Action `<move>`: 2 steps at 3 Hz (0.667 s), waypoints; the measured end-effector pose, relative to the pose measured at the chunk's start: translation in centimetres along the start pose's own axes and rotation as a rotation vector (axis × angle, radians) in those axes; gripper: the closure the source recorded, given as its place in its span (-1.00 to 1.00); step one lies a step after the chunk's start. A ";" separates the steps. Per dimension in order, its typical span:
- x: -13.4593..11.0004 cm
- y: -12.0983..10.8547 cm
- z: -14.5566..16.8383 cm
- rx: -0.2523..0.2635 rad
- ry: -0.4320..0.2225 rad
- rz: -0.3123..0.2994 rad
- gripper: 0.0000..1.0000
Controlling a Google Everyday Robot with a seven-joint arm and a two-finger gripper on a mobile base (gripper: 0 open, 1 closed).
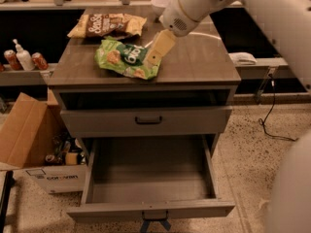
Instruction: Place green rice chip bag into middle drawer
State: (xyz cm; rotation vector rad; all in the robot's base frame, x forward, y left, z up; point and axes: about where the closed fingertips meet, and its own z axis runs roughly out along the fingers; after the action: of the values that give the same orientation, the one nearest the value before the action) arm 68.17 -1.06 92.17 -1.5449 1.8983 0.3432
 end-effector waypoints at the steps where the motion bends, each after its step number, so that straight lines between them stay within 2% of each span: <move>1: -1.7 -0.7 2.9 -0.045 -0.026 -0.017 -1.00; 2: -3.4 -0.7 6.3 -0.089 -0.038 -0.025 -1.00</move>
Offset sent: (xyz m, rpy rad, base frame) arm 0.0458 0.0944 -0.0378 0.0522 0.0663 0.1174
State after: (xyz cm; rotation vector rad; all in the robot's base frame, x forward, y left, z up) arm 71.18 5.00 89.68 -1.6074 1.8545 0.4485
